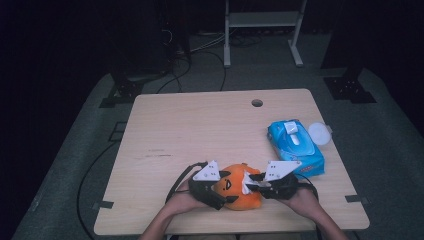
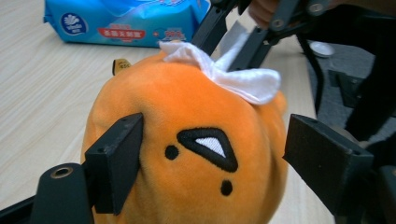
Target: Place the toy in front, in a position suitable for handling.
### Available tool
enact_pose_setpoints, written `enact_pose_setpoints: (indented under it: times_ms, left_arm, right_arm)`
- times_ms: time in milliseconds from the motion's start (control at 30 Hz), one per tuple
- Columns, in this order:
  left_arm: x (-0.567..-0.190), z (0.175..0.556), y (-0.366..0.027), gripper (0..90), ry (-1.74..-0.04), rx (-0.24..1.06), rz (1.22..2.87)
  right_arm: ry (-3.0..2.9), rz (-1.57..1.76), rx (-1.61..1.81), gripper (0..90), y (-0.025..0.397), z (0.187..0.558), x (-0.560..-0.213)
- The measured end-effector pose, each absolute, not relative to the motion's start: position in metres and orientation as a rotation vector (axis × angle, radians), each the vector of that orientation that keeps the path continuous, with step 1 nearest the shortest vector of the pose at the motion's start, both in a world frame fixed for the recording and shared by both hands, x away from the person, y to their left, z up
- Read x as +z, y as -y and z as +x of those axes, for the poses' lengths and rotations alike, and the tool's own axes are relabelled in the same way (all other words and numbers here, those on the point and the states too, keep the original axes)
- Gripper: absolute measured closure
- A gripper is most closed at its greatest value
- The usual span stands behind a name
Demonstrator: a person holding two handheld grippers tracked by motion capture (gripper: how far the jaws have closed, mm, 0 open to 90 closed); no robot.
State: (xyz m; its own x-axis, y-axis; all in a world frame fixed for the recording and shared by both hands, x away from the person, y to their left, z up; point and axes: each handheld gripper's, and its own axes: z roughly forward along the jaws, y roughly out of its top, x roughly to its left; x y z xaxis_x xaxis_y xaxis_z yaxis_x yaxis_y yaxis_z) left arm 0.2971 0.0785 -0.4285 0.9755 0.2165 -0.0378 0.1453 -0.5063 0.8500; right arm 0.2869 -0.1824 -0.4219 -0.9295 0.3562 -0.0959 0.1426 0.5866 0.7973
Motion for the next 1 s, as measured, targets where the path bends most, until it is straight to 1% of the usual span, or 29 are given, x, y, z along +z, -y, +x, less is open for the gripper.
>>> enact_pose_setpoints:
  times_ms: [67,167,200,233,267,333,500,800,867,1000]
  left_arm:
    - [-0.428,0.299,-0.082,20.9,-0.247,0.057,2.107]
    - [-0.43,0.299,-0.087,23.6,-0.235,0.041,2.1]
    - [-0.43,0.299,-0.089,29.0,-0.237,0.036,2.09]
    - [-0.431,0.299,-0.091,29.0,-0.238,0.041,2.085]
    - [-0.432,0.299,-0.092,34.8,-0.244,0.048,2.078]
    - [-0.433,0.299,-0.093,36.5,-0.267,0.068,2.076]
    - [-0.435,0.298,-0.09,36.8,-0.289,0.092,2.075]
    - [-0.437,0.301,-0.089,36.8,-0.324,0.103,2.06]
    - [-0.437,0.302,-0.087,36.8,-0.34,0.11,2.059]
    - [-0.437,0.306,-0.083,36.9,-0.382,0.119,2.046]
  right_arm:
    - [-2.565,0.406,1.257,71.4,0.182,0.287,-0.423]
    - [-2.55,0.404,1.247,75.1,0.183,0.288,-0.423]
    - [-2.539,0.427,1.245,78.1,0.184,0.29,-0.423]
    - [-2.539,0.427,1.245,78.1,0.184,0.29,-0.423]
    - [-2.533,0.438,1.244,79.4,0.186,0.292,-0.422]
    - [-2.534,0.449,1.252,80.5,0.189,0.292,-0.422]
    - [-2.529,0.477,1.275,83.0,0.196,0.288,-0.422]
    - [-2.567,0.53,1.225,83.3,0.217,0.272,-0.43]
    - [-2.562,0.493,1.235,83.3,0.21,0.263,-0.426]
    - [-2.565,0.419,1.267,83.3,0.195,0.259,-0.421]
